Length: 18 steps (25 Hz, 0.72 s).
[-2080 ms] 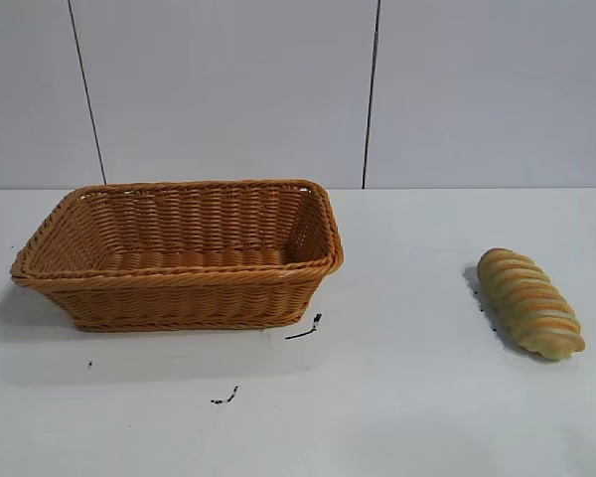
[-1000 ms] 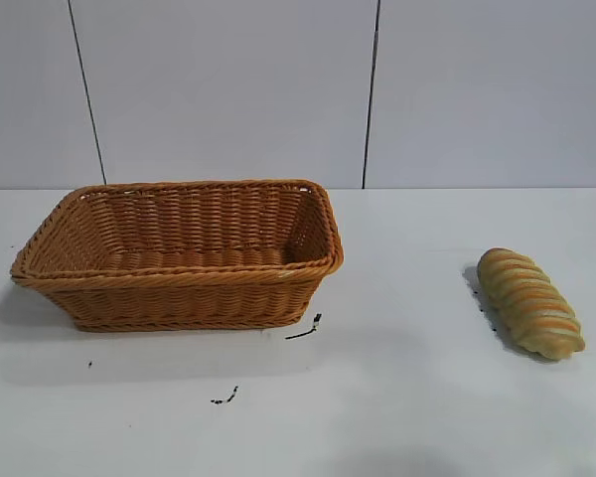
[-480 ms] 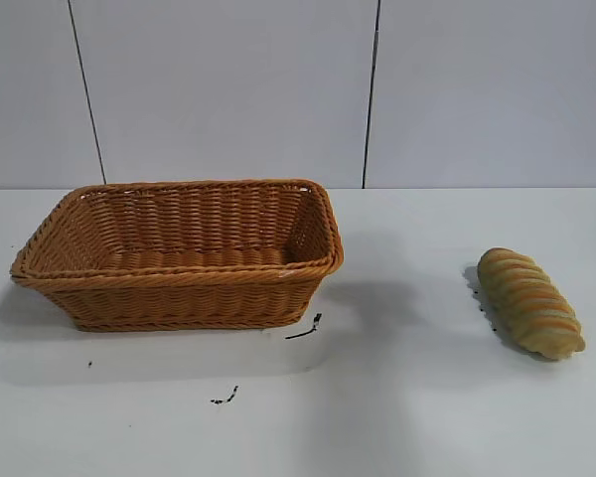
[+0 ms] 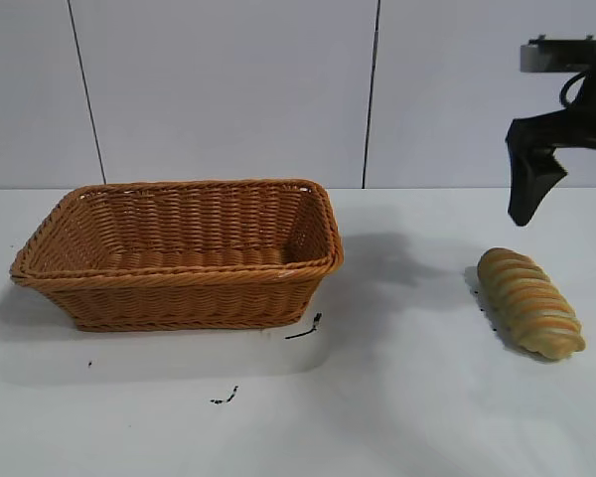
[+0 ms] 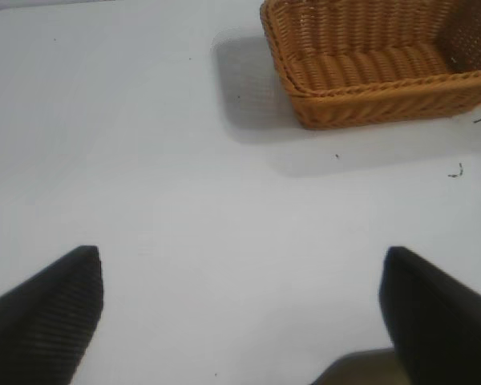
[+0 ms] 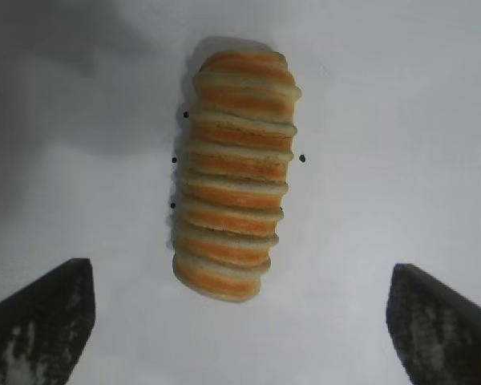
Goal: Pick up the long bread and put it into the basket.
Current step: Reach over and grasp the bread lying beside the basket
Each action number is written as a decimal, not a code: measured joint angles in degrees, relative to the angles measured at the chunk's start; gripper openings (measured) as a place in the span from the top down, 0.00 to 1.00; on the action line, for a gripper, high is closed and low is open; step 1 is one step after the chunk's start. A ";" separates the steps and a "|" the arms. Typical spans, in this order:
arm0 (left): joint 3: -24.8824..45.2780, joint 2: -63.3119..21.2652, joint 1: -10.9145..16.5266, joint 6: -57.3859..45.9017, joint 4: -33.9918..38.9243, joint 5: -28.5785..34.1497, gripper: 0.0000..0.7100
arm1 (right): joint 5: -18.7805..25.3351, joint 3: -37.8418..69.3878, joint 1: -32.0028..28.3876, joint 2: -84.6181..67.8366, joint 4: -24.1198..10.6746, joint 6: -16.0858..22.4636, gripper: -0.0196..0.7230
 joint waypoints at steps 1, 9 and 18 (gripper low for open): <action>0.00 0.00 0.00 0.00 0.00 0.00 0.02 | -0.90 0.00 -0.12 0.71 0.00 0.35 0.06; 0.00 0.00 0.00 0.00 0.00 0.00 0.02 | -4.14 -0.19 -2.39 3.30 -0.13 0.97 0.06; 0.00 0.00 0.00 0.00 0.00 0.00 0.02 | -7.23 -0.19 -2.39 5.87 -0.02 -0.54 0.06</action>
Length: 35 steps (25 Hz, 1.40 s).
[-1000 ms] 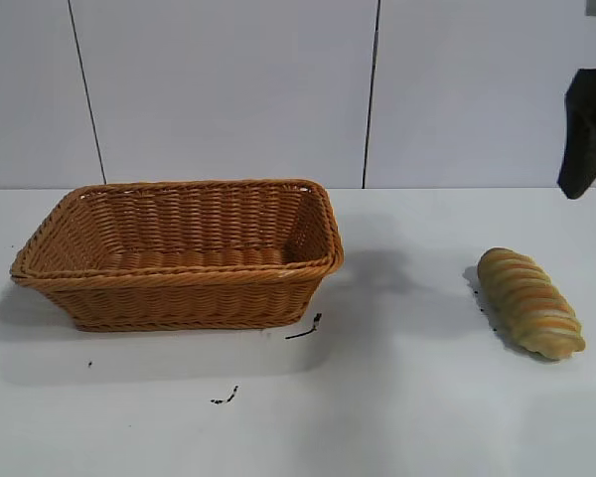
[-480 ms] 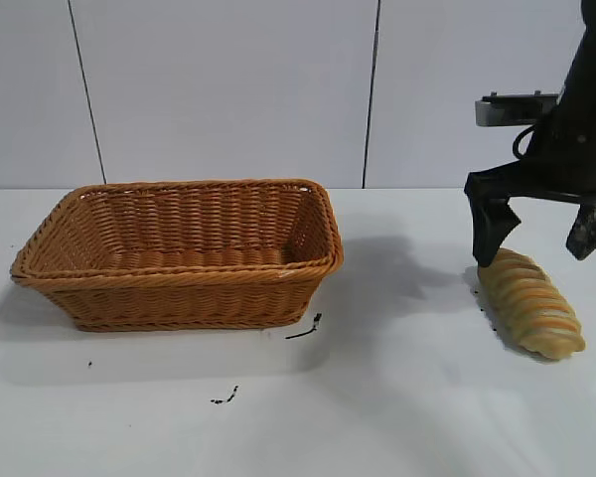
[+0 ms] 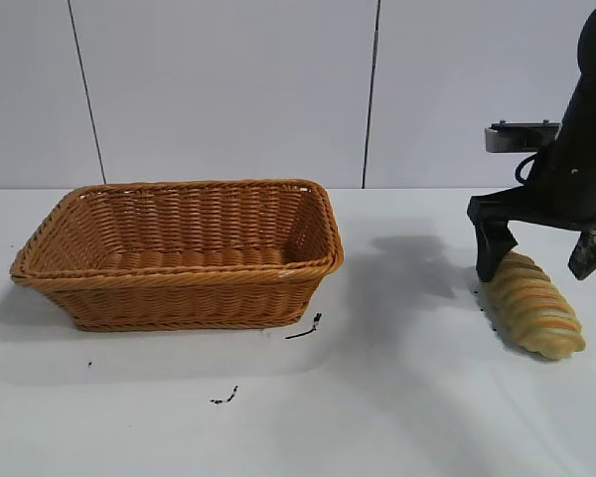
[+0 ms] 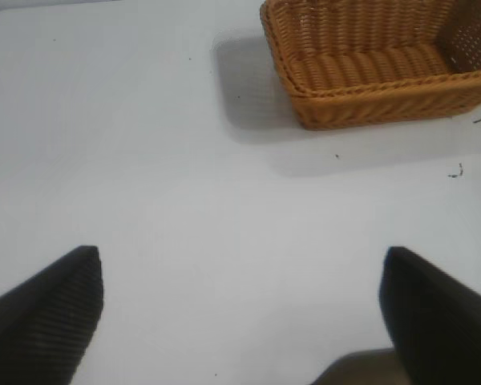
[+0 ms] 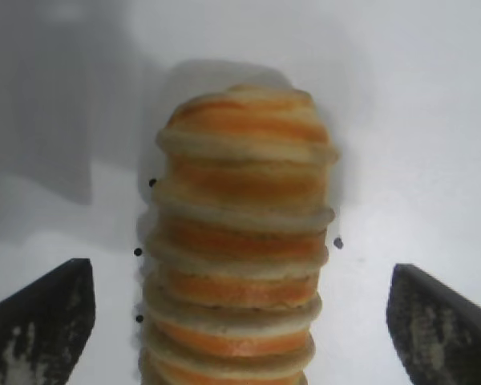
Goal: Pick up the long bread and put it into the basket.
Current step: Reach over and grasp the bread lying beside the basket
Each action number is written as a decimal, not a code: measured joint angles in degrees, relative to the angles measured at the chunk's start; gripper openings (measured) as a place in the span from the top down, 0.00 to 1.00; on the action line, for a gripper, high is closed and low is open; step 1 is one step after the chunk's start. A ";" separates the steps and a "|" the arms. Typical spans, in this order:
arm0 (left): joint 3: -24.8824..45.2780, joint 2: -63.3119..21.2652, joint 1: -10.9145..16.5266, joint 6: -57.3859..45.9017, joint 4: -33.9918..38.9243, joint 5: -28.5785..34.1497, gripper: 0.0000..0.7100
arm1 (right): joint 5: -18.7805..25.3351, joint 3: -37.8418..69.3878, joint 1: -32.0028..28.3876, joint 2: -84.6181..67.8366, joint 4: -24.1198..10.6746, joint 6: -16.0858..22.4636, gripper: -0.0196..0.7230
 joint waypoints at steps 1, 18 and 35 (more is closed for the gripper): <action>0.00 0.00 0.00 0.00 0.00 0.00 0.02 | -0.15 0.00 0.00 0.37 0.00 0.00 0.06; 0.00 0.00 0.00 0.00 0.00 0.00 0.02 | -0.65 -0.02 0.00 3.05 0.02 -0.19 0.06; 0.00 0.00 0.00 0.00 0.00 0.00 0.02 | 10.89 -8.18 0.00 -4.78 -1.46 -0.38 0.75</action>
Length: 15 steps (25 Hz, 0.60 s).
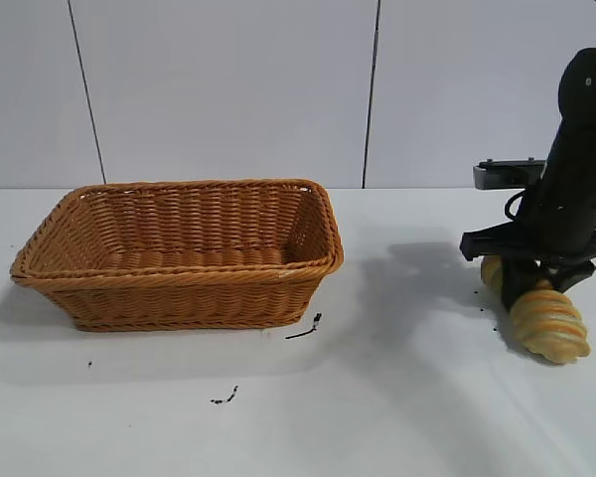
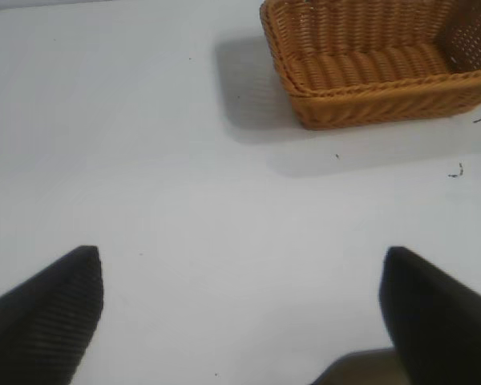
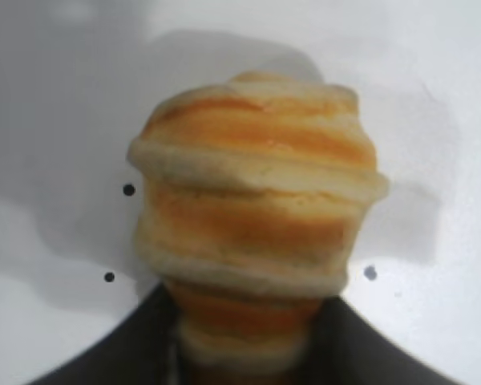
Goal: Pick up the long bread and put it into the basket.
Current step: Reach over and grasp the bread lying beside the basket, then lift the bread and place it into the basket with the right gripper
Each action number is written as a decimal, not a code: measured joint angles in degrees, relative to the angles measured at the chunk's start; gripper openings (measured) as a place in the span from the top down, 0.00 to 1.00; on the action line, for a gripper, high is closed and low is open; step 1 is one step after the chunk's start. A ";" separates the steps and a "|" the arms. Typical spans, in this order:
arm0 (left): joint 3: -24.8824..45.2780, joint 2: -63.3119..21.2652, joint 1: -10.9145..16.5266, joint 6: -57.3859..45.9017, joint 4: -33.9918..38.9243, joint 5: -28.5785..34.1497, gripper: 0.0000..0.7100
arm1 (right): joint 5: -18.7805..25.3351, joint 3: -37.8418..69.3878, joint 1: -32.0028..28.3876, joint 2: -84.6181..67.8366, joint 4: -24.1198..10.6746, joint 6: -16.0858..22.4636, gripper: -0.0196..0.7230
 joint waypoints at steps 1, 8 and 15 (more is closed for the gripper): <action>0.00 0.00 0.00 0.00 0.00 0.00 0.02 | 2.63 -2.61 0.00 -0.30 -0.04 0.00 0.75; 0.00 0.00 0.00 0.00 0.00 0.00 0.02 | 13.21 -19.12 1.97 0.93 -0.17 -2.87 0.75; 0.00 0.00 0.00 0.00 0.00 0.00 0.02 | 21.04 -39.56 8.12 12.38 -0.49 -8.58 0.77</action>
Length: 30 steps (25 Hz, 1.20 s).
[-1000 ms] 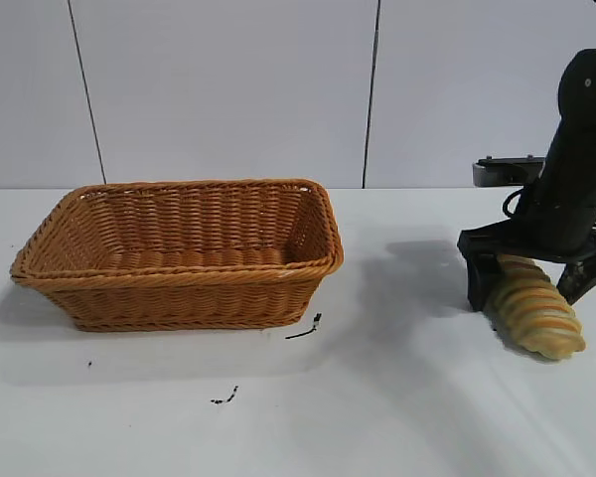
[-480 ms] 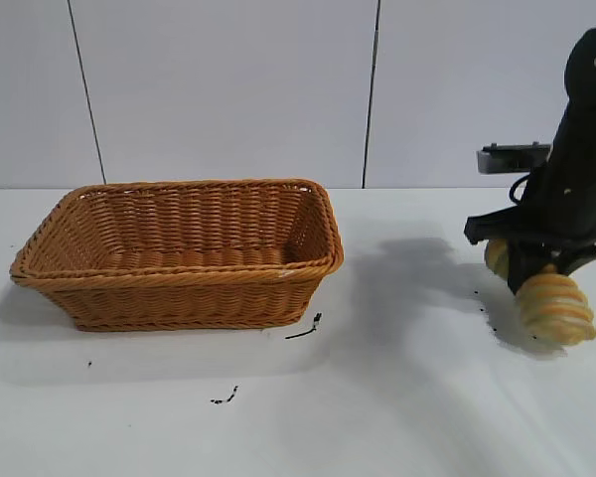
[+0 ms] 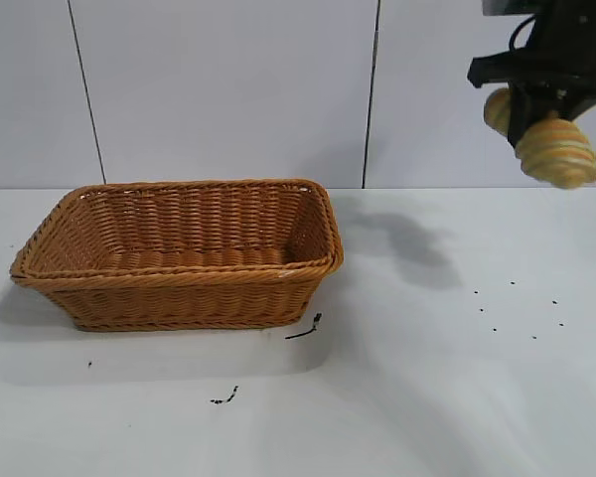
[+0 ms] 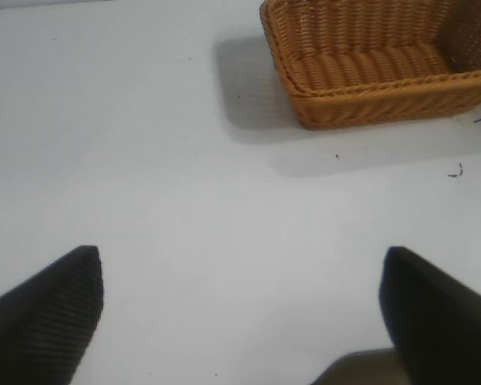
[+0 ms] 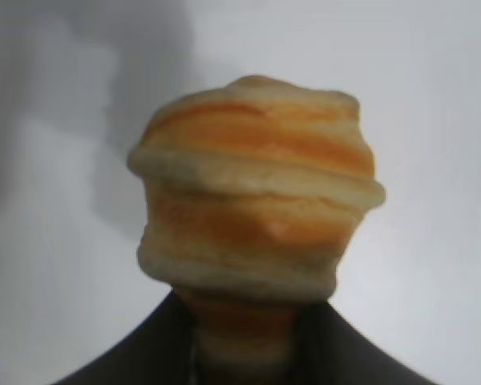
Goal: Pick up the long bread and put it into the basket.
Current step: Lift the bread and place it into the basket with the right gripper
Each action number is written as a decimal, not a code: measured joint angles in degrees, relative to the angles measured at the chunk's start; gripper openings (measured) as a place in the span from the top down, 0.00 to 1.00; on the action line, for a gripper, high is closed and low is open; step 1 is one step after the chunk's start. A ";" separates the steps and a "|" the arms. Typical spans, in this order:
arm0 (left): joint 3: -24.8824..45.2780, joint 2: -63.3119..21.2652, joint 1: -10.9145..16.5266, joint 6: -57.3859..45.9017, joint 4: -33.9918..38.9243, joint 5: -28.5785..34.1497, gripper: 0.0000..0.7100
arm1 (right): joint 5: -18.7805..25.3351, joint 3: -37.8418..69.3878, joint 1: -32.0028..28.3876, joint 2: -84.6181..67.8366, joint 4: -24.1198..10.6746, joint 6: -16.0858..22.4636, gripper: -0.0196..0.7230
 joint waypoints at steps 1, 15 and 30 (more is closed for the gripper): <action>0.00 0.00 0.00 0.00 0.00 0.00 0.02 | 0.11 -2.76 1.41 1.64 0.00 -1.20 0.77; 0.00 0.00 0.00 0.00 0.00 0.00 0.02 | -15.02 -10.89 22.92 6.21 0.46 -34.36 0.78; 0.00 0.00 0.00 0.00 0.00 0.00 0.02 | -25.06 -11.07 26.32 20.03 2.88 -42.84 0.79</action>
